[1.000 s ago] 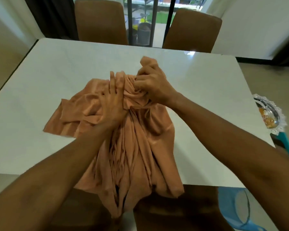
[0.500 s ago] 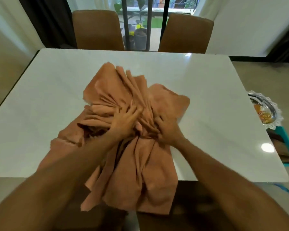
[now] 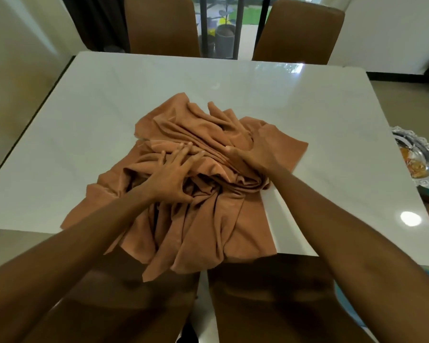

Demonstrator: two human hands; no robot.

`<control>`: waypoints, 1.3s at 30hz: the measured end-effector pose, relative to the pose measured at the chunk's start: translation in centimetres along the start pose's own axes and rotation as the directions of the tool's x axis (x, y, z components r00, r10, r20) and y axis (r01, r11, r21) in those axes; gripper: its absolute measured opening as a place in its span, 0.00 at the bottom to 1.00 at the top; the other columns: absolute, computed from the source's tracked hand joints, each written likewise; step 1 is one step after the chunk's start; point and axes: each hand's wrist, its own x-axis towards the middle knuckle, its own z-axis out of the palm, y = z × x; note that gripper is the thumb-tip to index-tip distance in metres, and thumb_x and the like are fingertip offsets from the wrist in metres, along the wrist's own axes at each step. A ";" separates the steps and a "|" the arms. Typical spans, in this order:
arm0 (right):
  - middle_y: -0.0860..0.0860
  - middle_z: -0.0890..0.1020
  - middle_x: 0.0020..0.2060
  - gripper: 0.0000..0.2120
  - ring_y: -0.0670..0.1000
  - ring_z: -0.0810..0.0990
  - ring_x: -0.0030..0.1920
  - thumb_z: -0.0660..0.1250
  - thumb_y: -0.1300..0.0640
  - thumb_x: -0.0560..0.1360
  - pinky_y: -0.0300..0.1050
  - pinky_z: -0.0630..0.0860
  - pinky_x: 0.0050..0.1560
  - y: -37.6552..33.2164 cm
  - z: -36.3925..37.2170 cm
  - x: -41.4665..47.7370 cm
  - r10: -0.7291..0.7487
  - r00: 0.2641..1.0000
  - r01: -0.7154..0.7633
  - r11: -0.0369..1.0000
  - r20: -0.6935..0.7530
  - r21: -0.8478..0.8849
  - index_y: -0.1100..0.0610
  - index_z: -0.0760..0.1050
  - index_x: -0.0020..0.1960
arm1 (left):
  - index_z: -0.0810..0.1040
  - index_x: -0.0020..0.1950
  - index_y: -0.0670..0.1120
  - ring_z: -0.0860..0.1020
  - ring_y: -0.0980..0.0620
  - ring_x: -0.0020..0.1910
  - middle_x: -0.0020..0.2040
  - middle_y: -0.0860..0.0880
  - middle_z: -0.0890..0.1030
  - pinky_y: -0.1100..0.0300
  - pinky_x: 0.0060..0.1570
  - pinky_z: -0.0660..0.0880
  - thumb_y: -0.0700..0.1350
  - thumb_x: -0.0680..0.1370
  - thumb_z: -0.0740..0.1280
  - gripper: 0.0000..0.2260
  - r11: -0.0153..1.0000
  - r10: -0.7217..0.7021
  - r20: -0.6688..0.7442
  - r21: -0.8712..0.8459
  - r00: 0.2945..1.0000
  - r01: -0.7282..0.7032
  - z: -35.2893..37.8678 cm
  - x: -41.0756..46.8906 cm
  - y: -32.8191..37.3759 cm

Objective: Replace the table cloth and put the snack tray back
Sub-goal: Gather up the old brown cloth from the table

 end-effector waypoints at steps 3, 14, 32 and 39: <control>0.55 0.56 0.81 0.66 0.61 0.59 0.79 0.74 0.22 0.56 0.58 0.61 0.76 -1.1 1.9 -0.2 0.034 0.976 0.029 0.959 0.217 -0.280 0.43 0.44 0.82 | 0.32 0.78 0.62 0.36 0.40 0.79 0.79 0.50 0.30 0.28 0.72 0.44 0.60 0.61 0.80 0.64 0.993 -0.095 0.075 0.080 0.993 0.089 -0.3 -0.1 -2.0; 0.61 0.71 0.64 0.51 0.64 0.75 0.61 0.75 0.51 0.68 0.58 0.79 0.55 -2.3 9.8 -2.3 -0.075 0.978 0.178 0.778 0.192 -0.602 0.46 0.48 0.81 | 0.42 0.81 0.57 0.74 0.35 0.59 0.71 0.40 0.68 0.41 0.51 0.77 0.57 0.62 0.76 0.58 0.996 -0.083 0.058 -0.006 0.995 0.084 1.4 4.0 -6.3; 0.63 0.74 0.68 0.28 0.66 0.71 0.67 0.62 0.50 0.80 0.61 0.68 0.67 -5.6 -1.8 3.2 -0.640 0.651 0.299 0.710 -0.408 -0.638 0.49 0.64 0.79 | 0.67 0.71 0.45 0.72 0.45 0.64 0.67 0.43 0.71 0.42 0.66 0.70 0.49 0.79 0.65 0.22 0.759 -0.574 -0.499 -0.623 0.650 0.192 -5.9 10.1 1.5; 0.56 0.78 0.63 0.35 0.59 0.76 0.56 0.70 0.42 0.67 0.52 0.72 0.52 4.6 5.2 -4.2 -0.379 0.922 0.298 0.824 -0.077 -0.482 0.44 0.71 0.74 | 0.73 0.48 0.49 0.75 0.56 0.38 0.41 0.53 0.77 0.61 0.42 0.71 0.48 0.71 0.65 0.08 0.893 -0.134 -0.378 -0.446 0.916 -0.054 2.7 3.3 -1.6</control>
